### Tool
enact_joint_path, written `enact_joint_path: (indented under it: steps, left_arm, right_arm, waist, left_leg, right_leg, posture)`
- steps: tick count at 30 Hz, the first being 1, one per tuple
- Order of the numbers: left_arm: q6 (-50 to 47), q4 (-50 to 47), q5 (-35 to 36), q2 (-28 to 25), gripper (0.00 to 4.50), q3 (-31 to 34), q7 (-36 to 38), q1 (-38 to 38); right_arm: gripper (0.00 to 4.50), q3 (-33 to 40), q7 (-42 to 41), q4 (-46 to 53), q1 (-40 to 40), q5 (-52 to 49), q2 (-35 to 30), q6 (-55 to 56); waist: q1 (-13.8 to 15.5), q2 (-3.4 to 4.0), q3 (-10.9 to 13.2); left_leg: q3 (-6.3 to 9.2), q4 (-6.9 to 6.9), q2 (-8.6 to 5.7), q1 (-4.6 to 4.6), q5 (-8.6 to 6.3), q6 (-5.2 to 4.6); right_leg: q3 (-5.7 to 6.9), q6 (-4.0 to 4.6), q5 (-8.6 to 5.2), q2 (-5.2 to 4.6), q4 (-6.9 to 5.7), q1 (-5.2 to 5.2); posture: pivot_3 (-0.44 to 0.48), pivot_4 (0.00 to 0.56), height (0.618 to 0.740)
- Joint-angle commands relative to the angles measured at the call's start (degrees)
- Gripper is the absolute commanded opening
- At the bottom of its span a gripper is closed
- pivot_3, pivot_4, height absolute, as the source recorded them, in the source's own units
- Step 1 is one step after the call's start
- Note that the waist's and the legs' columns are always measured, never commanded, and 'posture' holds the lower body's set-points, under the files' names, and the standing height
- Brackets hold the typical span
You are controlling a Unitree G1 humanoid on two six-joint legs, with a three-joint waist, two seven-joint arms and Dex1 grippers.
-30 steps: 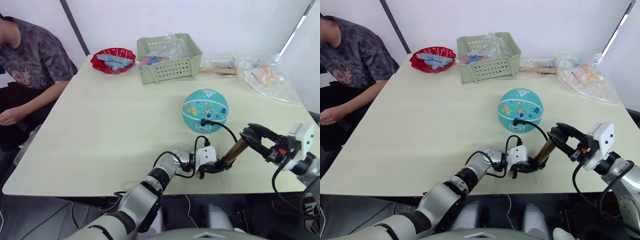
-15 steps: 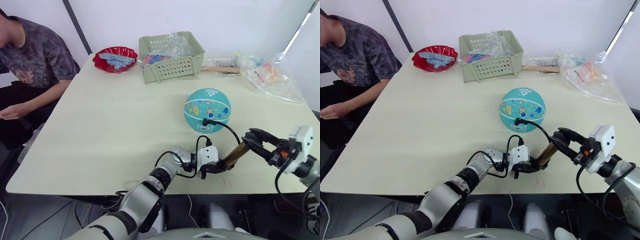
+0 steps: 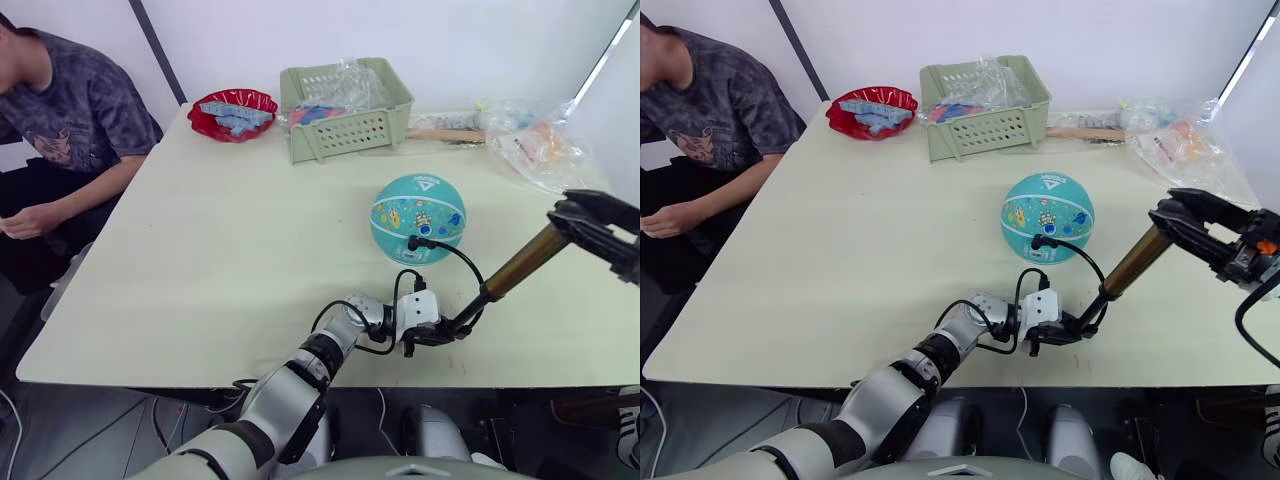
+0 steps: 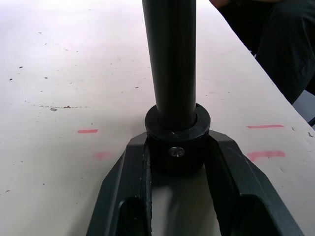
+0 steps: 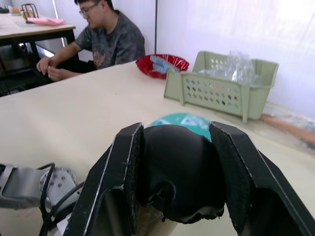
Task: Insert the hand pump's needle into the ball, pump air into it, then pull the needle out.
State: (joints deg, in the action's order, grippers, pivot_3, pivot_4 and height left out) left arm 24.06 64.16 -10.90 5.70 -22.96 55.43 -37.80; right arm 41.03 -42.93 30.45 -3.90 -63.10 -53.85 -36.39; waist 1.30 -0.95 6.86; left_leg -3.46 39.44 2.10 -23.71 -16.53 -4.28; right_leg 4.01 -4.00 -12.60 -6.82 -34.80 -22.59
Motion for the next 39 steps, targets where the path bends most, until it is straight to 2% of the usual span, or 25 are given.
enact_joint_path:
  steps: [1, 11, 28, 32, 39]
  left_arm:
    - [-3.61, 6.28, -3.88, -3.04, 1.11, -2.09, -0.12, 3.3]
    - [-3.6, 6.16, -3.94, -2.97, 1.11, -2.14, -0.22, 3.23]
    - [-3.64, 5.97, -3.87, -3.24, 1.11, -2.05, -0.21, 3.37]
    - [-3.69, 5.94, -3.84, -3.18, 1.11, -2.02, -0.18, 3.32]
    - [-3.67, 6.04, -3.86, -3.13, 1.11, -2.05, -0.1, 3.31]
  right_arm:
    - [1.6, 5.62, 1.82, -0.07, 2.03, -1.28, -1.46, -0.19]
    - [1.6, -4.78, -0.72, 2.58, -5.71, 7.64, 5.78, 3.57]
    - [1.6, -25.11, -3.07, -5.03, -10.53, 27.0, 17.61, 18.02]
    - [1.6, -26.42, -3.25, -5.26, -10.67, 28.24, 18.28, 19.34]
    - [1.6, -21.42, -2.94, -0.62, -8.14, 21.94, 15.86, 16.28]
  waist:
    - [-0.01, 0.0, 0.0]
    - [-0.3, -0.32, -0.26]
    - [-0.46, -0.55, -0.76]
    - [-0.47, -0.52, -0.77]
    - [-0.41, -0.33, -0.66]
  left_leg:
    - [0.0, 0.0, 0.0, 0.0, 0.0, 0.0]
    - [0.01, 0.0, 0.03, 0.05, 0.0, 0.0]
    - [0.04, -0.01, 0.09, 0.16, 0.0, 0.0]
    - [0.04, -0.01, 0.11, 0.16, 0.0, 0.0]
    - [0.04, -0.01, 0.09, 0.12, 0.0, 0.01]
  right_leg:
    - [0.0, 0.0, 0.0, 0.0, 0.0, 0.0]
    - [-0.01, 0.0, 0.0, 0.05, -0.01, 0.05]
    - [-0.01, 0.01, -0.01, 0.11, -0.04, 0.09]
    - [-0.01, 0.01, -0.01, 0.11, -0.04, 0.09]
    - [-0.01, 0.02, -0.01, 0.08, -0.03, 0.07]
  posture:
    - [0.0, 0.15, 0.738]
    - [0.0, 0.15, 0.738]
    - [0.0, 0.15, 0.738]
    - [0.0, 0.15, 0.738]
    - [0.0, 0.15, 0.738]
